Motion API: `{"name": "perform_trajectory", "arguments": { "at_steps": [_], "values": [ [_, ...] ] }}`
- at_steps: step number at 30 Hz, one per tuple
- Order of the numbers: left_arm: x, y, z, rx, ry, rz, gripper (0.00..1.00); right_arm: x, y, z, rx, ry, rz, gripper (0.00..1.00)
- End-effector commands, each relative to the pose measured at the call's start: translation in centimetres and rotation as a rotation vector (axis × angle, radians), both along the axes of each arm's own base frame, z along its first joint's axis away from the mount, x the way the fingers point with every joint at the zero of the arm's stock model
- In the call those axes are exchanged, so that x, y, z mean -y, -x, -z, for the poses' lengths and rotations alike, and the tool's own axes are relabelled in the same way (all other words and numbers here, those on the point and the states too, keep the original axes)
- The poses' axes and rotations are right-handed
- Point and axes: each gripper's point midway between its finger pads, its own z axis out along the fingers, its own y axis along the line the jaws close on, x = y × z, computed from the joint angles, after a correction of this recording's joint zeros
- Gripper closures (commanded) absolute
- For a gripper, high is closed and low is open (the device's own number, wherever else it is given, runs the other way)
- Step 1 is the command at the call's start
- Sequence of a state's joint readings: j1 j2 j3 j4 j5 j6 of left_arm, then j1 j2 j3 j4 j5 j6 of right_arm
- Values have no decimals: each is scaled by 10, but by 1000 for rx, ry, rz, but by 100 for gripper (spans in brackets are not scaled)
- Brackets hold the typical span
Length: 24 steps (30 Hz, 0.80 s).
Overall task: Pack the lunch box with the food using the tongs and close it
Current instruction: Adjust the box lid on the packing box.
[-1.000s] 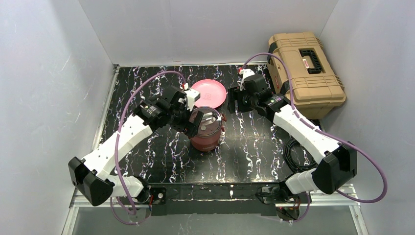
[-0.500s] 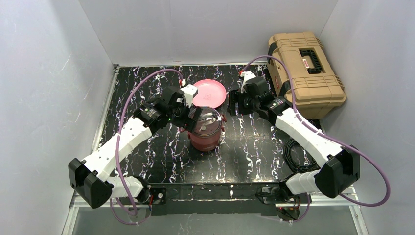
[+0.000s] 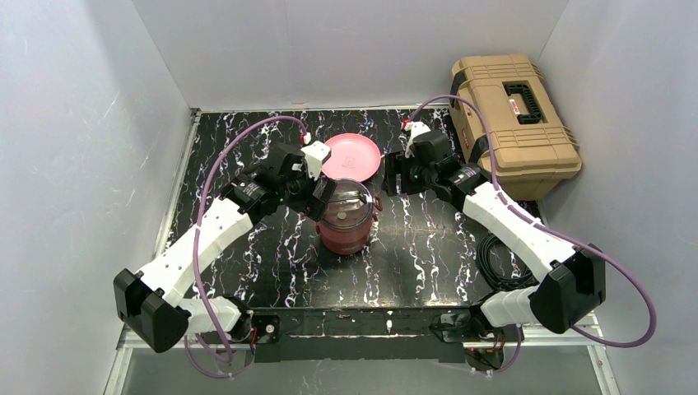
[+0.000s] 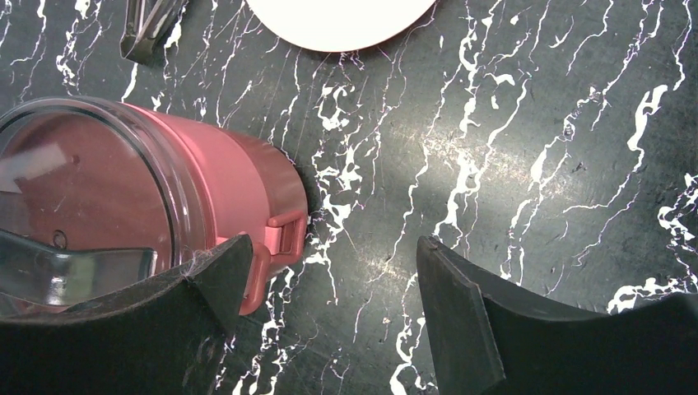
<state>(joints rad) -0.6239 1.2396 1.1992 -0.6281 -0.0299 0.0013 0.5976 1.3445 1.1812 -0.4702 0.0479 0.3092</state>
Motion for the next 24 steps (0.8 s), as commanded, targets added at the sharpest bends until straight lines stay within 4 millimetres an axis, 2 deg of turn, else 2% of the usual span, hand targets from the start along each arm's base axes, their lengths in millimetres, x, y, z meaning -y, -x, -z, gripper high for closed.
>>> {"name": "perform_trajectory", "arguments": {
  "at_steps": [1, 8, 14, 20, 24],
  "values": [
    [-12, -1, 1, 13, -36, 11, 1, -1, 0, -15, 39, -37, -1, 18],
    [-4, 6, 1, -11, 7, 48, 1, -1, 1, -14, 34, -34, 0, 19],
    [-3, 21, -25, -17, 74, 54, 1, 3, 3, -15, 38, -29, 8, 18],
    [11, 31, -57, -128, 172, -5, 1, 14, 15, 9, -9, 8, 26, 19],
    [20, 26, -58, -217, 208, -105, 4, 18, 23, 29, -53, 29, 31, 21]
  ]
}}
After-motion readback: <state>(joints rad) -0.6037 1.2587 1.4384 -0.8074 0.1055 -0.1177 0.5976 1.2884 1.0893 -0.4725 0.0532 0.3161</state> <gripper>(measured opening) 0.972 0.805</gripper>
